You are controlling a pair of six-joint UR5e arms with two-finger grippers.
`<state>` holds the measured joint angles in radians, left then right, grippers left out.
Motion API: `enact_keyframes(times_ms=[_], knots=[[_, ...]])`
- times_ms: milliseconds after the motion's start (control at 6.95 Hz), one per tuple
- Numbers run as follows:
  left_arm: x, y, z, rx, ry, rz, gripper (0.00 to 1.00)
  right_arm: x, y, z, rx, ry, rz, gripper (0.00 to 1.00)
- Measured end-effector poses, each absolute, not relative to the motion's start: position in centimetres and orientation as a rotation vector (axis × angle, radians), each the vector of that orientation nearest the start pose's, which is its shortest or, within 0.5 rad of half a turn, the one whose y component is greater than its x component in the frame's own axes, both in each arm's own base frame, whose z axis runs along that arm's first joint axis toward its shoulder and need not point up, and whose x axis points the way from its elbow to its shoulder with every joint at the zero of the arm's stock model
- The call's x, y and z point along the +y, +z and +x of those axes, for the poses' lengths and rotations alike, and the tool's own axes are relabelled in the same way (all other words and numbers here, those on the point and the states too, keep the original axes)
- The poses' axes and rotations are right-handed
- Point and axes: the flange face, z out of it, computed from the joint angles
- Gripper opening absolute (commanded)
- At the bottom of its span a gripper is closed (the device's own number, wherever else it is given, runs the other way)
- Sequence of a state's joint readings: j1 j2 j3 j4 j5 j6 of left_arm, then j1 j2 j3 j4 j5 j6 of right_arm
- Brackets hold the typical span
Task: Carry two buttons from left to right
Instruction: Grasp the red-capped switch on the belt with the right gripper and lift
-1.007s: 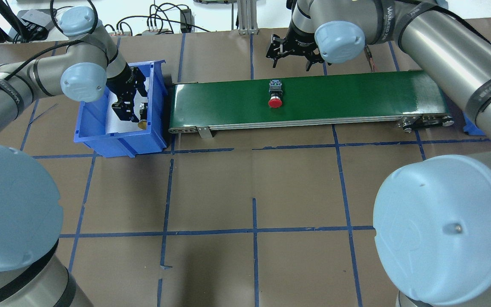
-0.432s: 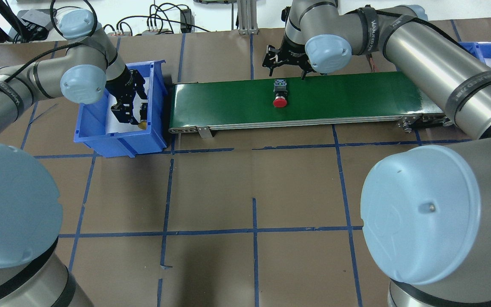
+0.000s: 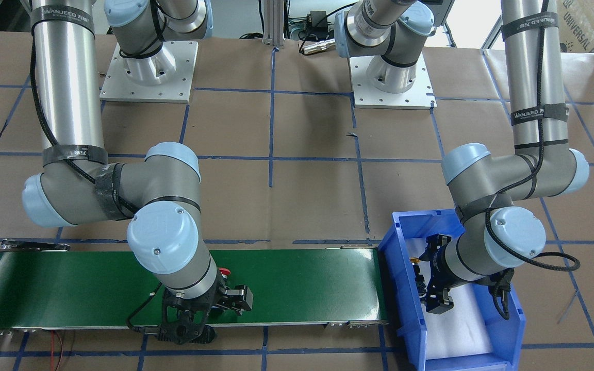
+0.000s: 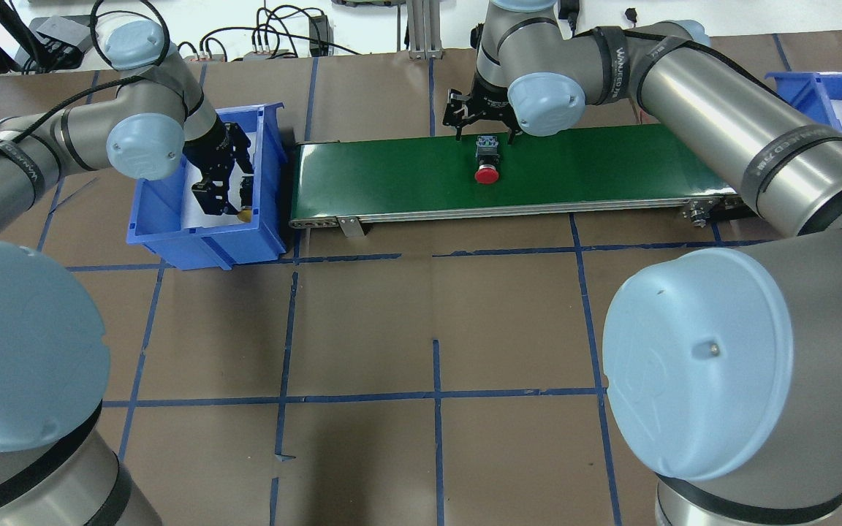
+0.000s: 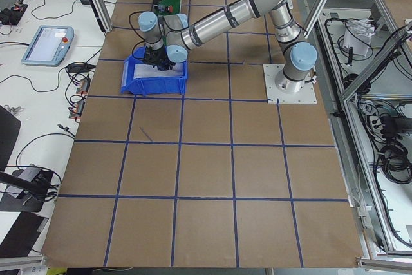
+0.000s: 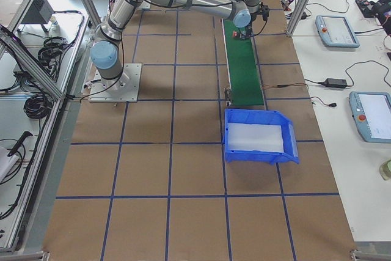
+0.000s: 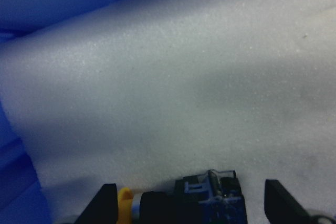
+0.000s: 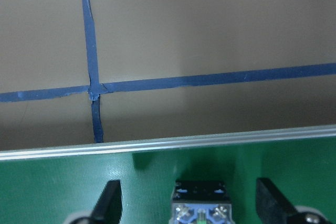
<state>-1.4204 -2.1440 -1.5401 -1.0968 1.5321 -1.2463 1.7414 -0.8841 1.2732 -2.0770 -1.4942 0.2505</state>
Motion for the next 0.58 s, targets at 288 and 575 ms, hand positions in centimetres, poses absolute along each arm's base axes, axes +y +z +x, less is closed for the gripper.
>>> enact_keyframes(times_ms=[288, 575], knots=[[-67.2, 21.7, -3.7, 2.407, 0.112, -2.02, 1.0, -70.7, 25.4, 26.4, 3.043, -0.128, 0.031, 0.02], [-67.1, 22.6, -3.7, 2.413, 0.097, -2.023, 1.0, -71.2, 27.0, 24.5, 3.055, -0.117, -0.081, 0.02]])
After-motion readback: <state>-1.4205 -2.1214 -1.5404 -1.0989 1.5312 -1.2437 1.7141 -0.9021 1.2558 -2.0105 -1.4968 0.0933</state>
